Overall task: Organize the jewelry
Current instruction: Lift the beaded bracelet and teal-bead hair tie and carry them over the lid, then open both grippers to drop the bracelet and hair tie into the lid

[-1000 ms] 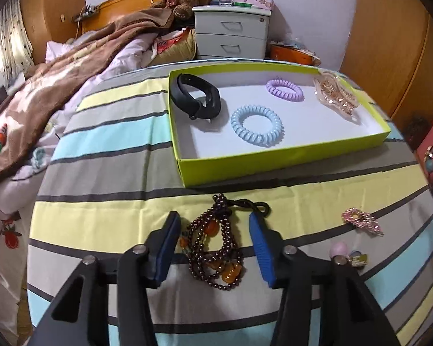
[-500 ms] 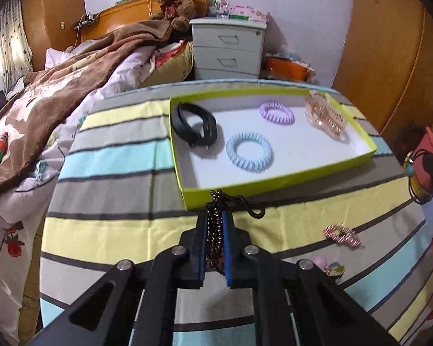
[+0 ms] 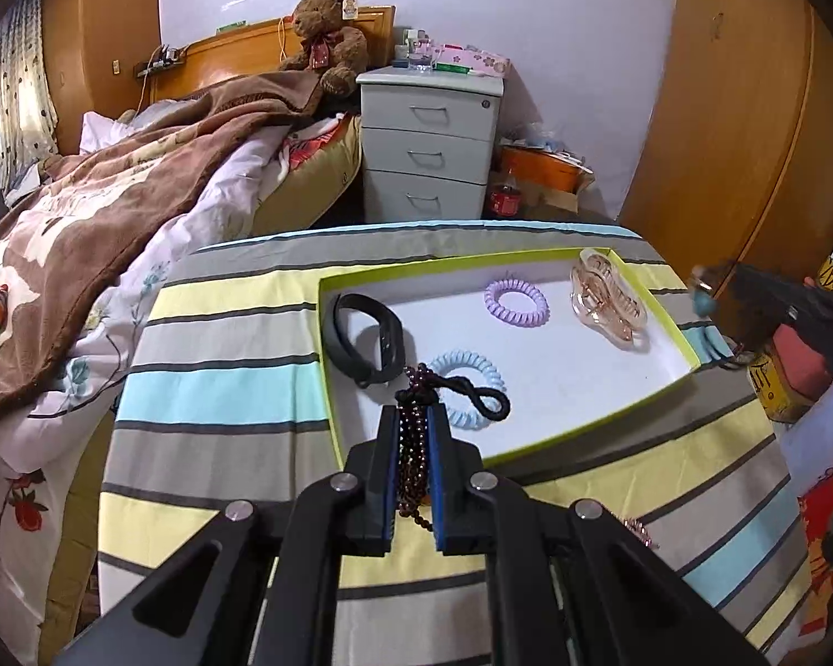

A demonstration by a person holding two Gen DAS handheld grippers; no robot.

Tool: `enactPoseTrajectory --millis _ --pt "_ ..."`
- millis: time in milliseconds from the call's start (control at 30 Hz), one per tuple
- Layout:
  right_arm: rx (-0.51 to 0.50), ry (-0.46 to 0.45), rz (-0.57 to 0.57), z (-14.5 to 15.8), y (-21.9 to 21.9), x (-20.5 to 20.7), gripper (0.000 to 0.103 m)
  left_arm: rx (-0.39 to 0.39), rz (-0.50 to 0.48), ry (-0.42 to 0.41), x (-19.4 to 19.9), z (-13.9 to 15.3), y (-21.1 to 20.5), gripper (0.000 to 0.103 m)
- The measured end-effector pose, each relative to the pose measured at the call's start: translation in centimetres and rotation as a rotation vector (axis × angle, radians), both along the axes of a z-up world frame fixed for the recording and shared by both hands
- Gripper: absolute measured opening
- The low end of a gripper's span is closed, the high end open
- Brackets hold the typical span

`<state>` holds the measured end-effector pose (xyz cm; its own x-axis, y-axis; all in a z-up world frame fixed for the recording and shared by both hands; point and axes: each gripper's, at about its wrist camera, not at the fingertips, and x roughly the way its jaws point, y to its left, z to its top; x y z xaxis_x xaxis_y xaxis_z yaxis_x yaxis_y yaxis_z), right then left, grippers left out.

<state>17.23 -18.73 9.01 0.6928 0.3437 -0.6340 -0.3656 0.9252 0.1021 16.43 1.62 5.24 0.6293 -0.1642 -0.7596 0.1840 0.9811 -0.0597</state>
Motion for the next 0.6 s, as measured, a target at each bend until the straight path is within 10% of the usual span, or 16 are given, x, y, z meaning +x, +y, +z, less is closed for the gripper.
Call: enactPoseTrajectory --millis 600 --pt "-0.024 0.196 0.106 -6.1 6.6 11.0 0.003 -0.032 0.040 0.062 3.4 -3.5 0.1 0.010"
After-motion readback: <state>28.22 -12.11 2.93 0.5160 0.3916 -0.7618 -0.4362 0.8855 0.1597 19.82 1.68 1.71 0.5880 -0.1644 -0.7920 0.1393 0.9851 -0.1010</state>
